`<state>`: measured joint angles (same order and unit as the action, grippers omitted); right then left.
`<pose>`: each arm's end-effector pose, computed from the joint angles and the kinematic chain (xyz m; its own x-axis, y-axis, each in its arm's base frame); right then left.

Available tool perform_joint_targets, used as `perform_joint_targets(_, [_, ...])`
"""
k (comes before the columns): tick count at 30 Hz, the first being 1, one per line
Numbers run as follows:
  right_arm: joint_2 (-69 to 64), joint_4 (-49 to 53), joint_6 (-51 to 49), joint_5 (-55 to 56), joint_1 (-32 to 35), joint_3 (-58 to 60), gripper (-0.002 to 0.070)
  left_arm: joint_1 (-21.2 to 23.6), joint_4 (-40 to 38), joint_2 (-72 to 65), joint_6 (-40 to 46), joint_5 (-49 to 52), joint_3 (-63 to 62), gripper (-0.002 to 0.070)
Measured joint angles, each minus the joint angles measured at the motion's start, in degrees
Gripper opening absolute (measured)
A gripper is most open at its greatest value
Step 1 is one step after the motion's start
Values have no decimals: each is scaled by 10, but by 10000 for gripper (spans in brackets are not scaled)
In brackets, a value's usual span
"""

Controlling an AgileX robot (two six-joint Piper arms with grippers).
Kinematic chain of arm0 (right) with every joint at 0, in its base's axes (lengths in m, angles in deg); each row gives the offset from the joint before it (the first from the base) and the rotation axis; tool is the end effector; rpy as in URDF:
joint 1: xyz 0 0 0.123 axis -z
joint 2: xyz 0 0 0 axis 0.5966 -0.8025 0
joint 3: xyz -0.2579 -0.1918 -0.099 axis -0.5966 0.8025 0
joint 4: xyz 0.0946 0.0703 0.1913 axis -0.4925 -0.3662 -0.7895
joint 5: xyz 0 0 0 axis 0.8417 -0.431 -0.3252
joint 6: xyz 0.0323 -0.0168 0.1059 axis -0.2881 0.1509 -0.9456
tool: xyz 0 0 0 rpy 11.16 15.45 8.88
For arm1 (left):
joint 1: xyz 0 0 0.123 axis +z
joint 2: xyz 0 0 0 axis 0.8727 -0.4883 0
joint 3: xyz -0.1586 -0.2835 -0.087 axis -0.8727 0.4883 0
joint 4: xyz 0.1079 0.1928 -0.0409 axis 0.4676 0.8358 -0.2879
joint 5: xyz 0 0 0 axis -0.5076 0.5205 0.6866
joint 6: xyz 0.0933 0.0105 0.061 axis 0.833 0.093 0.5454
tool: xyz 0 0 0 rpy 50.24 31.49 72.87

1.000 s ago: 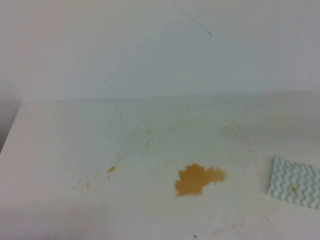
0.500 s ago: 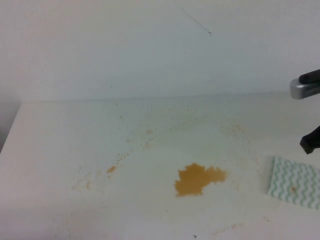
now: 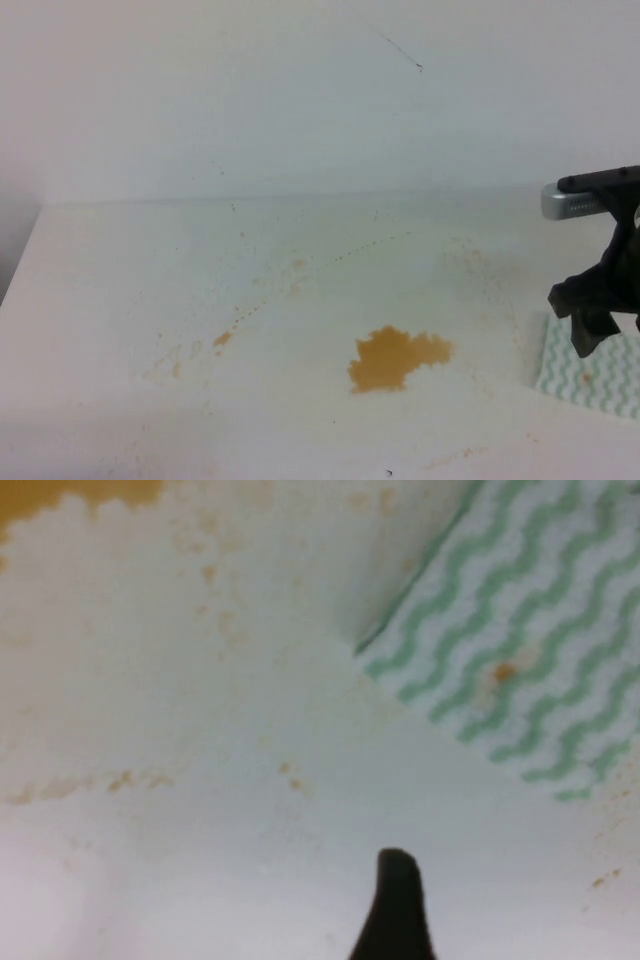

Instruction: Wipe the table

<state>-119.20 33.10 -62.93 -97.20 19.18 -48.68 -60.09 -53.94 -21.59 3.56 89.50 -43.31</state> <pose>0.2920 0.0897 0.2936 -0.9738 -0.1793 -0.1401 -0.1811 0.9835 -0.0001 -0.0044 -0.0049 0.1812 -0.2169 -0.1374 -0.9665 0.0006 0.9900 -0.1409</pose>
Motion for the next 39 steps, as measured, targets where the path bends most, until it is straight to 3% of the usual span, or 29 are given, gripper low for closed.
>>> perform_joint_targets(8, [-24, 57, -61, 126, 0, 91, 536, 0, 0, 0, 0, 0, 0, -4])
perform_joint_targets(15, [-92, 72, -67, 198, 0, 102, 537, 0, 0, 0, 0, 0, 0, -4])
perform_joint_targets(26, [-135, 149, -138, 229, -1, 101, 524, 0, 0, 0, 0, 0, 0, -4])
perform_joint_targets(29, [-136, 158, -143, 237, -1, 101, 445, 0, 0, 0, 0, 0, 0, -4])
perform_joint_targets(35, [-140, 160, -144, 243, -1, 101, 93, 0, 0, 0, 0, 0, 0, -4])
perform_joint_targets(39, [-140, 159, -144, 243, -1, 101, 36, 0, 0, 0, 0, 0, 0, -4])
